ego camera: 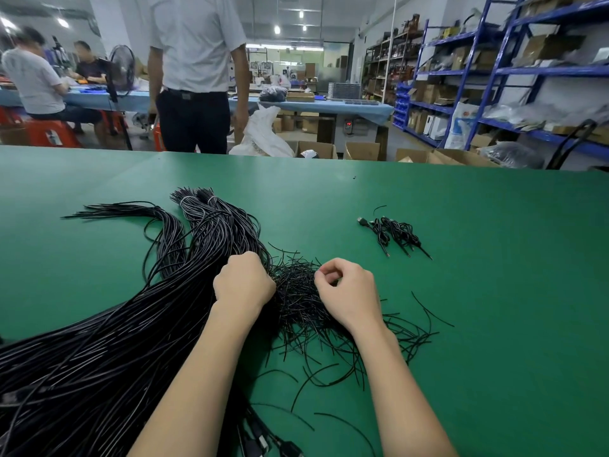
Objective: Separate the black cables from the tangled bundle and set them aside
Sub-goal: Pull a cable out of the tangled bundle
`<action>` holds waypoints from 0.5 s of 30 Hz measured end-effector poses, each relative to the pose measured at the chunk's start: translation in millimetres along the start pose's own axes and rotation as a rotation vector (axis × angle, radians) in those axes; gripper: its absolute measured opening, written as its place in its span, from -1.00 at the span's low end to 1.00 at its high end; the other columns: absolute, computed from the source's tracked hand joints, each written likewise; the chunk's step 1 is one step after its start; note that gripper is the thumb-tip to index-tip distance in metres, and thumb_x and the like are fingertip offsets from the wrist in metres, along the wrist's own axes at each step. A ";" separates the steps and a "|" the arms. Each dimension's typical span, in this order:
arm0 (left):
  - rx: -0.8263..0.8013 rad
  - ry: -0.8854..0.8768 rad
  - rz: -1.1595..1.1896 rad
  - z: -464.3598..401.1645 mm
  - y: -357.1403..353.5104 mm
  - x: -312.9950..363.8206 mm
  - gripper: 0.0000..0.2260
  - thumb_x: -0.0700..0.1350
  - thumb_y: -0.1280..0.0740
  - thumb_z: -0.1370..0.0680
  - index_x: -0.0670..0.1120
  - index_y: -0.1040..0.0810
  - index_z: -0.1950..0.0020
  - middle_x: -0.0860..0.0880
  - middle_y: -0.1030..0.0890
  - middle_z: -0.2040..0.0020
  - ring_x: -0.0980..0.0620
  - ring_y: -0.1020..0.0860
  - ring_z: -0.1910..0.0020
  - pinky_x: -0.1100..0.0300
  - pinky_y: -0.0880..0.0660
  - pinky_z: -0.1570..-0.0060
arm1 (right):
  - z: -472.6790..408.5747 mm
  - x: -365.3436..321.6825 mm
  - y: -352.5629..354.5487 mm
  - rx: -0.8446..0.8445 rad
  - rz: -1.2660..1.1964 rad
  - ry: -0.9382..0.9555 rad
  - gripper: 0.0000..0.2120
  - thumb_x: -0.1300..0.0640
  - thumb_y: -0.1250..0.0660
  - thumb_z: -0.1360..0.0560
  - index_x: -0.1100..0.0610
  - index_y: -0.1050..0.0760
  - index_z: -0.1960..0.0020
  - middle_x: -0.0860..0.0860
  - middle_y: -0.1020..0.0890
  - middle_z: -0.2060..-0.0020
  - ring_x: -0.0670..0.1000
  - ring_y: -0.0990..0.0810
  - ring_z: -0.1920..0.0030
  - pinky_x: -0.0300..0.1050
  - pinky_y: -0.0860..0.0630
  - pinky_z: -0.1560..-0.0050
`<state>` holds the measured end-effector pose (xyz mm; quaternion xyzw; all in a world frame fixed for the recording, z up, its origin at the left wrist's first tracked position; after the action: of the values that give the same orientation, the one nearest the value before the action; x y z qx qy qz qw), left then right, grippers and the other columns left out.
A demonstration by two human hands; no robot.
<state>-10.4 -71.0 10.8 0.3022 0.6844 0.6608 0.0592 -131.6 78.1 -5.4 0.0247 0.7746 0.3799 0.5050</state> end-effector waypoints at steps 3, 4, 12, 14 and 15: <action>-0.014 0.008 -0.035 -1.1 2.3 -0.1 -0.81 -0.09 -0.33 -0.53 -0.08 -0.61 -0.11 -0.14 -0.62 -0.08 -0.18 -0.59 -0.02 0.10 -0.40 0.09 | 0.1 -1.5 0.3 -0.002 -0.008 0.003 -0.91 -0.03 -0.35 -0.54 -0.07 -0.60 0.11 -0.18 -0.63 0.27 -0.13 -0.60 0.23 -0.20 -0.48 0.21; -0.016 0.009 -0.024 -0.3 2.5 1.1 -0.80 -0.09 -0.32 -0.53 -0.07 -0.61 -0.11 -0.13 -0.62 -0.07 -0.17 -0.57 0.02 0.11 -0.39 0.09 | 0.2 -1.7 0.6 -0.001 -0.012 0.003 -0.91 -0.03 -0.35 -0.54 -0.07 -0.60 0.11 -0.18 -0.63 0.28 -0.14 -0.59 0.24 -0.21 -0.47 0.22; -0.080 -0.070 0.351 0.3 15.6 13.3 -0.87 -0.04 -0.28 -0.54 -0.03 -0.57 0.15 0.00 -0.63 0.16 -0.06 -0.60 0.09 0.14 -0.52 0.05 | 0.1 -5.7 6.4 0.053 -0.144 0.009 -0.88 -0.03 -0.39 -0.52 -0.05 -0.62 0.17 -0.17 -0.64 0.28 -0.16 -0.56 0.32 -0.25 -0.48 0.26; -0.134 -0.144 0.446 3.2 16.9 24.4 -0.86 -0.05 -0.31 -0.54 -0.02 -0.59 0.19 0.09 -0.60 0.24 0.07 -0.57 0.17 0.24 -0.44 0.18 | -0.7 -10.4 10.6 0.073 -0.214 0.022 -0.89 -0.01 -0.41 -0.52 -0.04 -0.64 0.16 -0.16 -0.67 0.30 -0.18 -0.59 0.28 -0.33 -0.48 0.22; -0.150 -0.172 0.500 4.9 18.4 30.2 -0.85 -0.05 -0.33 -0.53 -0.02 -0.60 0.22 0.12 -0.59 0.29 0.12 -0.54 0.24 0.26 -0.39 0.26 | -1.1 -12.9 12.0 0.054 -0.251 0.027 -0.89 -0.01 -0.41 -0.52 -0.03 -0.65 0.15 -0.15 -0.69 0.31 -0.20 -0.60 0.27 -0.38 -0.47 0.21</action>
<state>-26.3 -52.9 37.2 0.5117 0.5301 0.6757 -0.0258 -130.4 80.6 12.0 -0.0638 0.7885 0.2930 0.5370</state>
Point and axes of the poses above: each hand's wrist, its own z-axis away from the middle knuckle, its own y-axis out of the back of the hand, x = y × z, the point moved 5 cm from there along -z, towards the middle knuckle
